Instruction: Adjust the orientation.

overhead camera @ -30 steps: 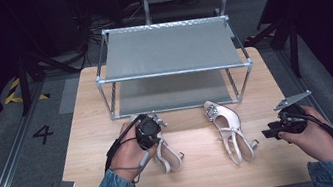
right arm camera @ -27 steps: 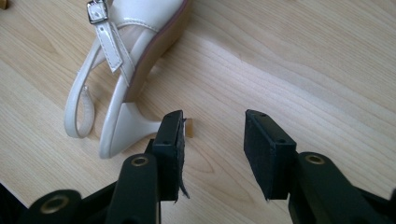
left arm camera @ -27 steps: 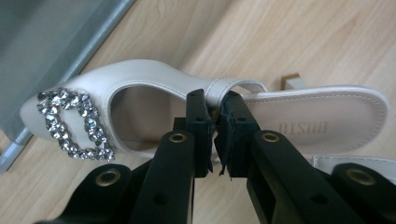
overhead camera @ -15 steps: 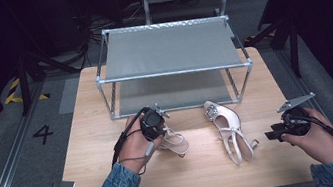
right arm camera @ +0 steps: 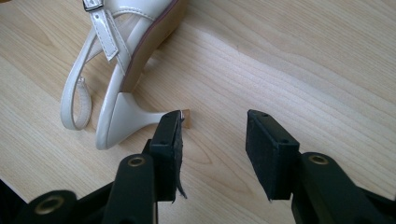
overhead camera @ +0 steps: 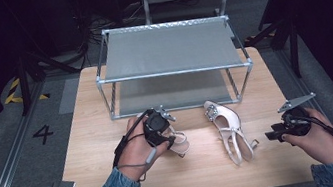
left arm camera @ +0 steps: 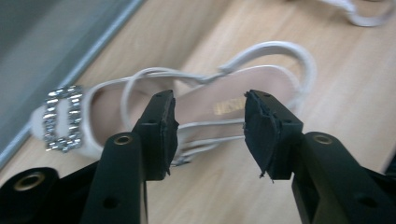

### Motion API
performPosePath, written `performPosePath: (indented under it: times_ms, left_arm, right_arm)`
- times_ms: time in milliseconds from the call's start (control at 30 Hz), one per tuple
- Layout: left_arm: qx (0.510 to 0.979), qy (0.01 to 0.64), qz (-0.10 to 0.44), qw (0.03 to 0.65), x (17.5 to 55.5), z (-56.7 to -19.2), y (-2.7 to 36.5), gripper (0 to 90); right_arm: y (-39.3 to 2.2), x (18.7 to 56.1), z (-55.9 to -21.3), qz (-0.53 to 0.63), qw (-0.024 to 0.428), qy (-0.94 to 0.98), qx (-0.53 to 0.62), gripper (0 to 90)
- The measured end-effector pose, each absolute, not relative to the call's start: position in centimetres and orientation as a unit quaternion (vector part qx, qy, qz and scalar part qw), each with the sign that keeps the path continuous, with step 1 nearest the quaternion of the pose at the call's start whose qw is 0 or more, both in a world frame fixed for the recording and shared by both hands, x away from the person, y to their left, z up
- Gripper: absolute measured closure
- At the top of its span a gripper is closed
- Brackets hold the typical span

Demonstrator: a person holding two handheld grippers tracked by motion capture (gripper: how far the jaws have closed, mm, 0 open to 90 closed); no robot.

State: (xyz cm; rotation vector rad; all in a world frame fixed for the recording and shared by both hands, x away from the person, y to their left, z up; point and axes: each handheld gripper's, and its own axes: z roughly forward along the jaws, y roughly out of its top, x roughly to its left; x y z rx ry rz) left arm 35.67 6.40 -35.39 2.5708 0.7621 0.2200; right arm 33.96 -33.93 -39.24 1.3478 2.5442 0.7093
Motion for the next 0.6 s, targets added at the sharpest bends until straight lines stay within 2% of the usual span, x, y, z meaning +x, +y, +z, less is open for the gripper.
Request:
performPosePath:
  times_ms: [233, 433, 500, 600]
  left_arm:
    - [0.943, 0.243, 0.053, 0.223, 34.4, -35.1, 4.7, 46.8]
    - [0.950, 0.228, 0.048, 0.210, 34.8, -36.6, 3.4, 47.6]
    - [0.951, 0.223, 0.052, 0.207, 35.2, -37.1, 3.2, 54.6]
    - [0.955, 0.214, 0.045, 0.200, 35.3, -37.3, 3.3, 78.5]
  right_arm:
    - [-33.9, 33.9, -39.3, 0.238, 0.088, 0.855, 0.453, 56.6]
    - [-33.8, 34.0, -39.4, 0.236, 0.087, 0.858, 0.448, 56.4]
    - [-33.7, 34.0, -39.5, 0.236, 0.085, 0.858, 0.448, 56.2]
    - [-33.8, 34.0, -39.5, 0.236, 0.085, 0.858, 0.448, 56.1]
